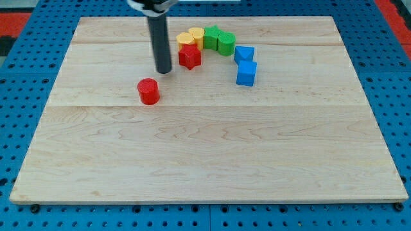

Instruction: Slide red circle near to the red star

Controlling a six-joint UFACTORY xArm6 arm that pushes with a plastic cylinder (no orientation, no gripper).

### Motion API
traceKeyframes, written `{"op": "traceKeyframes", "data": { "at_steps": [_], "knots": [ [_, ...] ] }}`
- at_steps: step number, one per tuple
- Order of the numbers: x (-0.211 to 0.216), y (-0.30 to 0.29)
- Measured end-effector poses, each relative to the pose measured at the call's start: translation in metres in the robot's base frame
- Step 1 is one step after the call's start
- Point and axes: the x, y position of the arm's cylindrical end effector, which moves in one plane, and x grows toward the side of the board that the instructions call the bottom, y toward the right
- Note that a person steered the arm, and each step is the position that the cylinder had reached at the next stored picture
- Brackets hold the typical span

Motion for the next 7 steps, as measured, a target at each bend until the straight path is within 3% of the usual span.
{"op": "traceKeyframes", "data": {
  "at_steps": [1, 3, 4, 5, 7],
  "knots": [
    [-0.008, -0.022],
    [-0.067, -0.021],
    [-0.004, -0.074],
    [0.035, -0.042],
    [0.063, 0.096]
  ]
}}
